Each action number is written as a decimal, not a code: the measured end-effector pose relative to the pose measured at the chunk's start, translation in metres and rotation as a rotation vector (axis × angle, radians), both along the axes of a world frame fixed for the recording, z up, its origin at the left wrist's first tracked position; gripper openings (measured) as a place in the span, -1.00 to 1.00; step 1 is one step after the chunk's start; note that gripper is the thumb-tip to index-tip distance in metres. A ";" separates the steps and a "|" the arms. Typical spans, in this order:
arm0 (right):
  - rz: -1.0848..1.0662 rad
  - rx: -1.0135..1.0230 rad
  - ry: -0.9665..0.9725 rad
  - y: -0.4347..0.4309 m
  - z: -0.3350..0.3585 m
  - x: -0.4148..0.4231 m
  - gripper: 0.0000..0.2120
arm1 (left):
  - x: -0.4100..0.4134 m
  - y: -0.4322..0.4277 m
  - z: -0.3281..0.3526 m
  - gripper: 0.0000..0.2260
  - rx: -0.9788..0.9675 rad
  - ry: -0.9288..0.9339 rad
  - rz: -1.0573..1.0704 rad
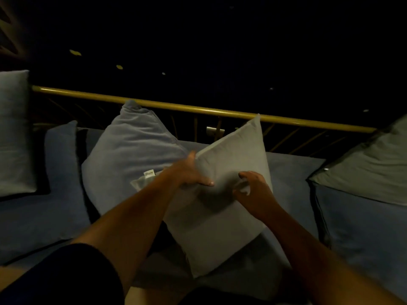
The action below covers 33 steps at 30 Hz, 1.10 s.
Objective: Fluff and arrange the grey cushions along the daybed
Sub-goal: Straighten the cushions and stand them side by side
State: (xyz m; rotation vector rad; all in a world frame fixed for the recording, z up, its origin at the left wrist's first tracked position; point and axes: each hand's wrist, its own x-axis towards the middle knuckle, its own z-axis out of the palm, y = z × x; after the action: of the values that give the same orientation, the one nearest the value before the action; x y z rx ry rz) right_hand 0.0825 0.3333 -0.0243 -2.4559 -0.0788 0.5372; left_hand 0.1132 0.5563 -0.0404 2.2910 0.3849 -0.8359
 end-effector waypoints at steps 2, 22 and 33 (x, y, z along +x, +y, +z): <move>-0.027 0.025 0.009 -0.008 0.000 -0.006 -0.47 | 0.000 -0.004 -0.001 -0.09 0.015 -0.010 -0.008; -0.687 0.557 -0.081 -0.162 0.070 -0.031 -0.18 | -0.050 -0.125 0.173 -0.86 -0.451 -0.655 0.171; -1.254 0.735 -0.314 -0.342 0.105 -0.069 0.04 | -0.039 -0.268 0.172 -0.38 -1.026 -0.460 0.238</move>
State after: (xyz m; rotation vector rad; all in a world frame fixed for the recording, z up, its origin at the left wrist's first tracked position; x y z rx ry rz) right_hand 0.0136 -0.0089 0.0804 -1.4242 0.9003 -0.3835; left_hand 0.0740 0.2886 0.1312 1.3617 -0.0101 -0.2428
